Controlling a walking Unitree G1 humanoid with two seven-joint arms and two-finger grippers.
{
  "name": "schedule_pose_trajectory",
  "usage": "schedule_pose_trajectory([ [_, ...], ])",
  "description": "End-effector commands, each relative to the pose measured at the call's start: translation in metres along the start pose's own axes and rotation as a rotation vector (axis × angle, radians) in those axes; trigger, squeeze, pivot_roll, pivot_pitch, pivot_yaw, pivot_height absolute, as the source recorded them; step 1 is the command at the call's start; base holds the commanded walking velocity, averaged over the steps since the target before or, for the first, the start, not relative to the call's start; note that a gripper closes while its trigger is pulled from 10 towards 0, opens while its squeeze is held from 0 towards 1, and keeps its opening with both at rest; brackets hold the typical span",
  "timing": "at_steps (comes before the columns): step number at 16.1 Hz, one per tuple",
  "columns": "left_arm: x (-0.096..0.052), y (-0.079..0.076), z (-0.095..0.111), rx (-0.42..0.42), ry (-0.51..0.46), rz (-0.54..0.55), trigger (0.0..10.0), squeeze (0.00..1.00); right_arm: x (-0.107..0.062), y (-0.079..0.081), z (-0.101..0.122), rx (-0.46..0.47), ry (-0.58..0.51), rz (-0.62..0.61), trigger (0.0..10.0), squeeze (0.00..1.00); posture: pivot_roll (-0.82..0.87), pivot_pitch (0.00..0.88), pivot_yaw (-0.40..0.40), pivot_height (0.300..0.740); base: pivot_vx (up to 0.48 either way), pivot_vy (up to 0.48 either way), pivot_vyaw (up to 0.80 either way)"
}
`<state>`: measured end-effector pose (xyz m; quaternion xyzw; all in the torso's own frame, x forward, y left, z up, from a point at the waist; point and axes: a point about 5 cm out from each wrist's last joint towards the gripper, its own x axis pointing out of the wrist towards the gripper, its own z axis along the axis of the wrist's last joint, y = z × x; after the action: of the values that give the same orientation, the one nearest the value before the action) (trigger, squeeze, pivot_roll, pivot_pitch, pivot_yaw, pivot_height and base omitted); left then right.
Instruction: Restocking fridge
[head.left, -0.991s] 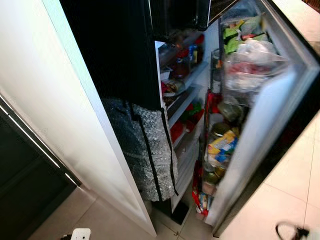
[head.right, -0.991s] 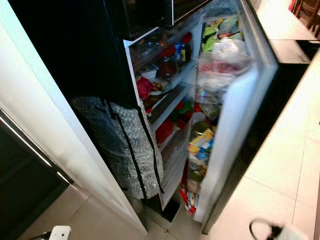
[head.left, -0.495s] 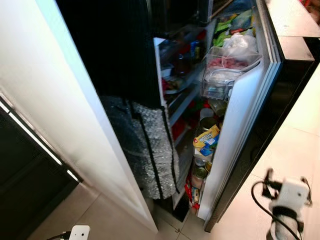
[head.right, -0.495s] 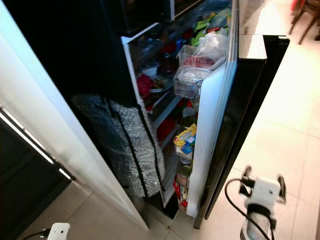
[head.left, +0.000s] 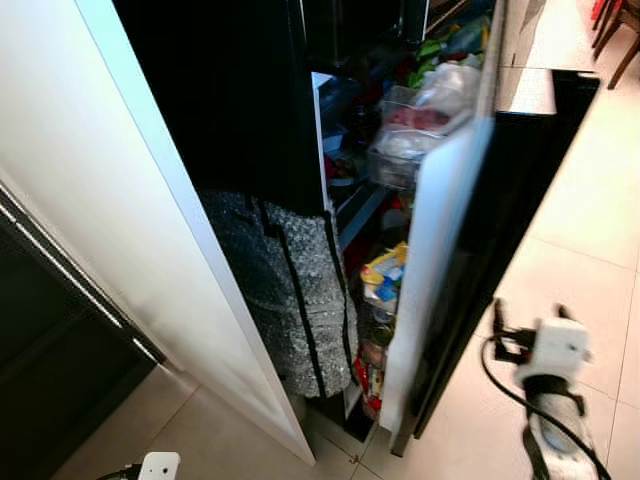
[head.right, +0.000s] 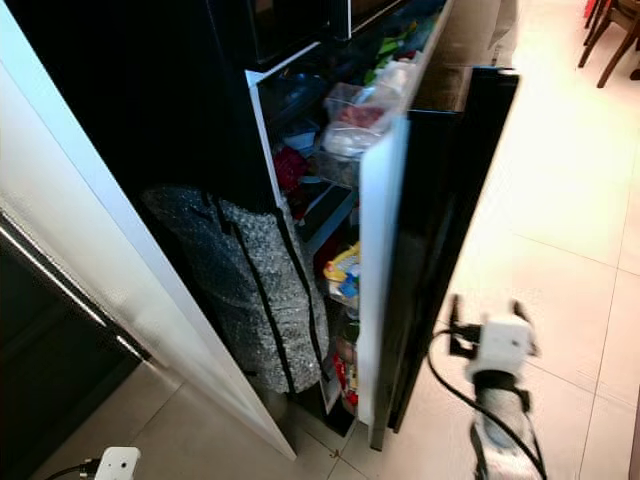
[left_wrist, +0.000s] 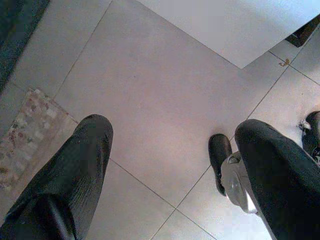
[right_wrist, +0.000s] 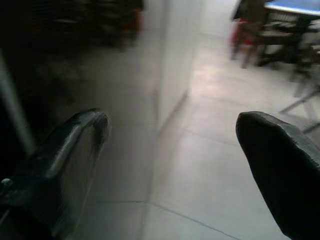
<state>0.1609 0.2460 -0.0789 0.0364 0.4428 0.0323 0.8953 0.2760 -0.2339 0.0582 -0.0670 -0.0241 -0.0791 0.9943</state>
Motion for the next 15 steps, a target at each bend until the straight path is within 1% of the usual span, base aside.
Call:
schedule_pose_trajectory([
  [1, -0.002, 0.005, -0.006, -0.002, 0.025, 0.012, 10.0, 0.0, 0.011, 0.02, 0.015, 0.005, -0.037, 0.117, 10.0, 0.0, -0.03, 0.044, 0.087, 0.74, 0.0, 0.0, 0.0],
  [3, -0.002, 0.005, -0.006, -0.003, 0.024, 0.012, 10.0, 0.0, 0.018, 0.036, 0.026, 0.02, -0.066, 0.197, 10.0, 0.0, -0.03, 0.043, 0.087, 0.74, 0.0, 0.0, 0.0],
  [4, -0.002, 0.005, -0.006, -0.003, 0.023, 0.013, 10.0, 0.0, 0.023, 0.047, 0.034, 0.031, -0.084, 0.253, 10.0, 0.0, -0.03, 0.043, 0.087, 0.74, 0.0, 0.0, 0.0],
  [5, -0.002, 0.005, -0.005, -0.003, 0.022, 0.013, 10.0, 0.0, 0.029, 0.064, 0.044, 0.057, -0.108, 0.323, 10.0, 0.0, -0.03, 0.039, 0.085, 0.74, 0.0, 0.0, 0.0],
  [6, -0.002, 0.005, -0.005, -0.003, 0.022, 0.013, 10.0, 0.0, 0.032, 0.074, 0.05, 0.078, -0.118, 0.373, 10.0, 0.0, -0.02, 0.037, 0.083, 0.74, 0.0, 0.0, 0.0],
  [7, -0.002, 0.005, -0.005, -0.006, 0.021, 0.014, 10.0, 0.0, 0.038, 0.094, 0.06, 0.112, -0.127, 0.445, 10.0, 0.0, -0.02, 0.034, 0.081, 0.74, 0.0, 0.0, 0.0],
  [8, -0.002, 0.005, -0.005, -0.007, 0.021, 0.015, 10.0, 0.0, 0.04, 0.1, 0.063, 0.121, -0.13, 0.47, 10.0, 0.0, -0.02, 0.034, 0.081, 0.74, 0.0, 0.0, 0.0],
  [9, -0.002, 0.005, -0.005, -0.011, 0.019, 0.017, 10.0, 0.0, 0.046, 0.129, 0.077, 0.152, -0.14, 0.564, 10.0, 0.0, -0.01, 0.031, 0.079, 0.74, 0.0, 0.0, 0.0],
  [11, -0.002, 0.005, -0.005, -0.012, 0.018, 0.018, 10.0, 0.0, 0.047, 0.145, 0.083, 0.167, -0.137, 0.616, 10.0, 0.0, 0.0, 0.029, 0.077, 0.74, 0.0, 0.0, 0.0],
  [12, -0.002, 0.004, -0.005, -0.014, 0.018, 0.019, 10.0, 0.0, 0.044, 0.163, 0.089, 0.176, -0.136, 0.689, 10.0, 0.0, 0.0, 0.028, 0.077, 0.74, 0.0, 0.0, 0.0],
  [13, -0.002, 0.004, -0.005, -0.015, 0.018, 0.02, 10.0, 0.0, 0.042, 0.175, 0.092, 0.184, -0.136, 0.743, 10.0, 0.0, 0.01, 0.026, 0.077, 0.74, 0.0, 0.0, 0.0],
  [15, -0.002, 0.004, -0.005, -0.017, 0.017, 0.023, 10.0, 0.0, 0.04, 0.188, 0.096, 0.182, -0.142, 0.785, 10.0, 0.0, 0.01, 0.025, 0.075, 0.74, 0.0, 0.0, 0.0],
])
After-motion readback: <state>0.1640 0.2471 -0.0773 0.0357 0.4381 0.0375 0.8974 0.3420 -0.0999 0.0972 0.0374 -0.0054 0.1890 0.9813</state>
